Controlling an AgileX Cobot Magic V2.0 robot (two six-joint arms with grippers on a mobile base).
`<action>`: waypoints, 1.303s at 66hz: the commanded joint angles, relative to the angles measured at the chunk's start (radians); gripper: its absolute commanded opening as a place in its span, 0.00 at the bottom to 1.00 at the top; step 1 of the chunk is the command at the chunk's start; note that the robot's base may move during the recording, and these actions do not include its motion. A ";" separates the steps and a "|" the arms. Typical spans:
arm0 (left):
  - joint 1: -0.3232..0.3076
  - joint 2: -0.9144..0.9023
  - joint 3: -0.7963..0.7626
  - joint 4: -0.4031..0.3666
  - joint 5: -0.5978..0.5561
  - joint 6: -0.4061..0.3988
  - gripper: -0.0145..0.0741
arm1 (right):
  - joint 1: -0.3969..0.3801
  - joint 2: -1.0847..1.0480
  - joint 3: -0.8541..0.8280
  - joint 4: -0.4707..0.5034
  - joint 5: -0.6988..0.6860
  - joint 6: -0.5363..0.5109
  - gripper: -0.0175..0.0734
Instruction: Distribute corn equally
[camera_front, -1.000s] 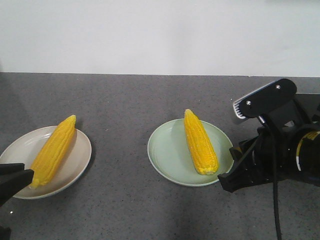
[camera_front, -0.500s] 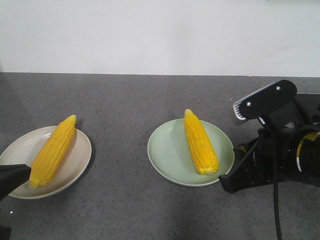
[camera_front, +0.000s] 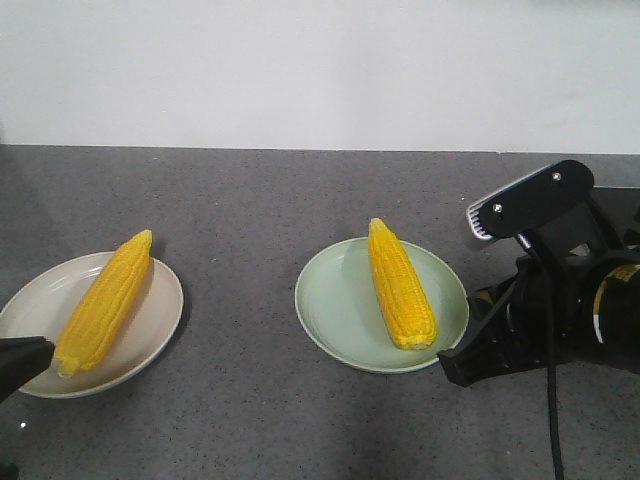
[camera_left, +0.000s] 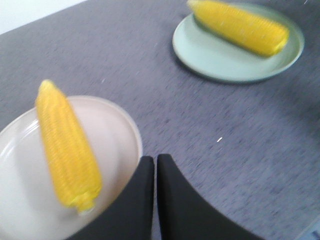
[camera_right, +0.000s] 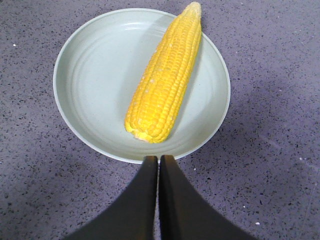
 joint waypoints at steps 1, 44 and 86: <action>0.003 -0.054 0.016 0.152 -0.115 -0.174 0.15 | -0.002 -0.019 -0.025 -0.022 -0.043 -0.002 0.18; 0.234 -0.635 0.568 0.442 -0.622 -0.631 0.15 | -0.002 -0.019 -0.025 -0.022 -0.043 -0.002 0.18; 0.236 -0.679 0.641 0.446 -0.775 -0.681 0.15 | -0.002 -0.019 -0.025 -0.022 -0.039 -0.002 0.18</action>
